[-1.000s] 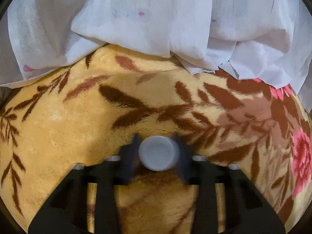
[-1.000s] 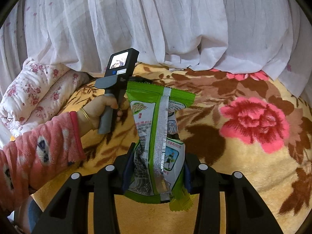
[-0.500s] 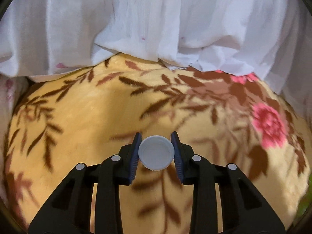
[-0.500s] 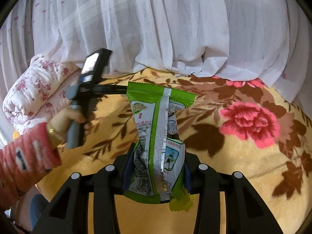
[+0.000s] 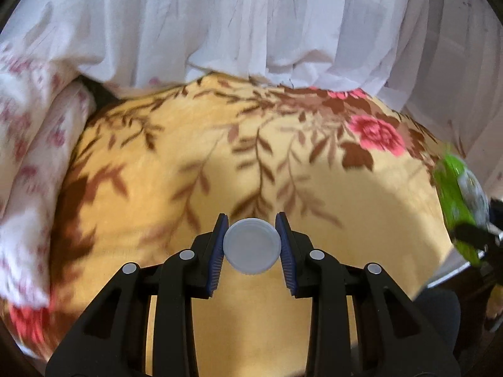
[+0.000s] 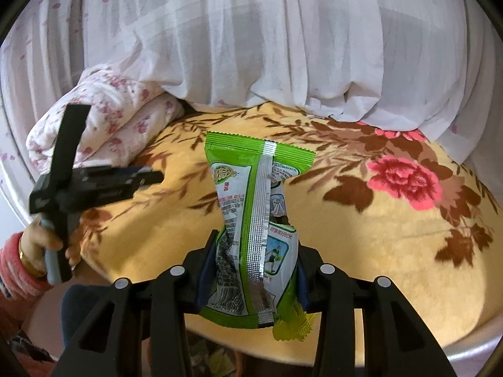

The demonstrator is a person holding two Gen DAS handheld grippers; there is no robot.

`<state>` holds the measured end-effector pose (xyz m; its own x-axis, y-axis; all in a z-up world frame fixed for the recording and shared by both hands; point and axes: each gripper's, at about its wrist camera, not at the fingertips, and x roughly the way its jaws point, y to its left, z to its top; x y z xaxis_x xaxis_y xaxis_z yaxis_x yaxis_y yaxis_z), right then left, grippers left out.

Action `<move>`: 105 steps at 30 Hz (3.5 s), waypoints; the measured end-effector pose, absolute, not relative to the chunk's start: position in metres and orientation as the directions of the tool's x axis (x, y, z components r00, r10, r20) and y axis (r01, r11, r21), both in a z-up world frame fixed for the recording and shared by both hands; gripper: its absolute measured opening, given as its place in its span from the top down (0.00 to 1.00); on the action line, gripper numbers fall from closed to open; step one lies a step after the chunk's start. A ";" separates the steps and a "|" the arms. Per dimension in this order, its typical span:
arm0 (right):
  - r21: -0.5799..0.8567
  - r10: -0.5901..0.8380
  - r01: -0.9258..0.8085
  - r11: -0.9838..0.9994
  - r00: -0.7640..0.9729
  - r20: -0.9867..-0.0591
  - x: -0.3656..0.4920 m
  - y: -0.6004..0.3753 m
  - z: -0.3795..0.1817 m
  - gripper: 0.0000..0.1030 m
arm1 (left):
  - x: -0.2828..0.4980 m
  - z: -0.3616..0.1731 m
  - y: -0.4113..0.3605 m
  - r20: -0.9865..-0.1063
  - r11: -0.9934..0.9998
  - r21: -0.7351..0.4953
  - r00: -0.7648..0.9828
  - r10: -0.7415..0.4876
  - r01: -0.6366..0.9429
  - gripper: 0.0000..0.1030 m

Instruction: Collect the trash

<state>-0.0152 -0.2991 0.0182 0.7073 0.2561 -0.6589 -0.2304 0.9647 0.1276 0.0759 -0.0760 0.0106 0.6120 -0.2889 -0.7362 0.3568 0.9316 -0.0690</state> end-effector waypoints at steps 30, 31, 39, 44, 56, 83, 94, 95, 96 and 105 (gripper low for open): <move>0.192 0.313 -0.388 0.901 0.276 -0.909 -0.116 -0.193 -0.143 0.60 | -0.094 -0.165 -0.042 -0.944 0.929 -0.203 0.189 -0.269 0.308 0.70; 0.201 0.311 -0.383 0.902 0.250 -0.917 -0.114 -0.192 -0.152 0.60 | -0.093 -0.172 -0.044 -0.950 0.930 -0.204 0.169 -0.264 0.305 0.70; 0.234 0.297 -0.338 0.912 0.149 -0.943 -0.101 -0.191 -0.192 0.58 | -0.085 -0.210 -0.043 -0.966 0.938 -0.233 0.052 -0.254 0.258 0.70; 0.246 0.298 -0.322 0.914 0.123 -0.947 -0.097 -0.192 -0.203 0.48 | -0.083 -0.216 -0.041 -0.974 0.949 -0.210 0.037 -0.224 0.236 0.53; 0.214 0.307 -0.323 0.922 0.271 -0.913 -0.110 -0.215 -0.156 0.27 | -0.080 -0.181 -0.042 -0.969 0.959 -0.139 0.165 -0.183 0.247 0.23; 0.128 0.244 -0.210 0.969 0.751 -0.614 -0.073 -0.272 0.018 0.20 | -0.045 0.006 -0.041 -0.719 0.983 0.045 0.689 -0.093 0.180 0.11; 0.107 0.204 -0.174 0.979 0.830 -0.519 -0.074 -0.285 0.054 0.19 | -0.042 0.054 -0.048 -0.596 0.987 0.034 0.796 -0.105 0.156 0.11; 0.104 0.200 -0.171 0.980 0.833 -0.515 -0.074 -0.286 0.056 0.19 | -0.043 0.056 -0.049 -0.589 0.987 0.035 0.801 -0.106 0.157 0.11; 0.100 0.198 -0.171 0.980 0.836 -0.512 -0.074 -0.286 0.057 0.19 | -0.044 0.059 -0.050 -0.582 0.987 0.036 0.806 -0.107 0.156 0.11; 0.097 0.198 -0.173 0.980 0.845 -0.497 -0.077 -0.285 0.063 0.19 | -0.049 0.071 -0.048 -0.539 0.989 0.027 0.835 -0.106 0.143 0.11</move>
